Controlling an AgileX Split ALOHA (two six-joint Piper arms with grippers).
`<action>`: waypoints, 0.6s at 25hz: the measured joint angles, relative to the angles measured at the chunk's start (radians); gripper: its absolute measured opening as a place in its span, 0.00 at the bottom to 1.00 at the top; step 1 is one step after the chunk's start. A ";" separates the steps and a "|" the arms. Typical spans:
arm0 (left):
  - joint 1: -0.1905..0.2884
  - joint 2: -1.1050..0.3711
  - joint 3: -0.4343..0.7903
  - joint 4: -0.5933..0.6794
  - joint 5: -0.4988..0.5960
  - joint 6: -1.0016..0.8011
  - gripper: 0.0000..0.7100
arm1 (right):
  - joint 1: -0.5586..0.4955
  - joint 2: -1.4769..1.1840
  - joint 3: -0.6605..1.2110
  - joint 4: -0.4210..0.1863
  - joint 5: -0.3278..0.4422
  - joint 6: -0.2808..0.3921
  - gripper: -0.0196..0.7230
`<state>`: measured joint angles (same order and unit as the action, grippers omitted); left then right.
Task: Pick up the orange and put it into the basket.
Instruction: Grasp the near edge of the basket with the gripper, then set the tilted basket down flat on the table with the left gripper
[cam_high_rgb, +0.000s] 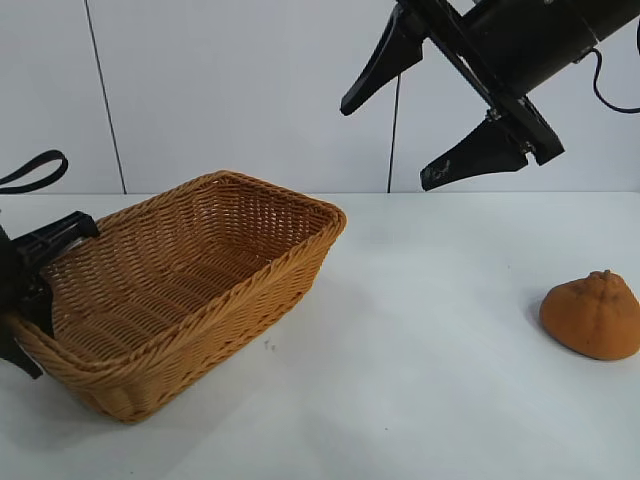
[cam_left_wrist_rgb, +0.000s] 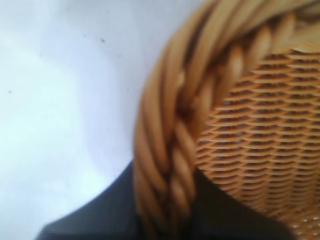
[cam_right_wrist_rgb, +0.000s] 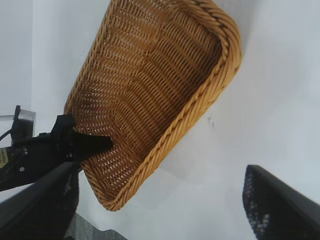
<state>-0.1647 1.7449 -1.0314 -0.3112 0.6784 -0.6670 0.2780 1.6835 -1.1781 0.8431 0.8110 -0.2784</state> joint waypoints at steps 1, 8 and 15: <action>0.011 0.011 -0.036 -0.005 0.019 0.040 0.12 | 0.000 0.000 0.000 0.000 0.000 0.000 0.85; 0.029 0.127 -0.260 -0.013 0.201 0.339 0.12 | 0.000 0.000 0.000 0.000 0.000 0.000 0.85; 0.029 0.186 -0.354 -0.014 0.328 0.547 0.12 | 0.000 0.000 0.000 0.000 0.000 0.000 0.85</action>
<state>-0.1357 1.9311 -1.3859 -0.3252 1.0068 -0.1200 0.2780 1.6835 -1.1781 0.8431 0.8110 -0.2784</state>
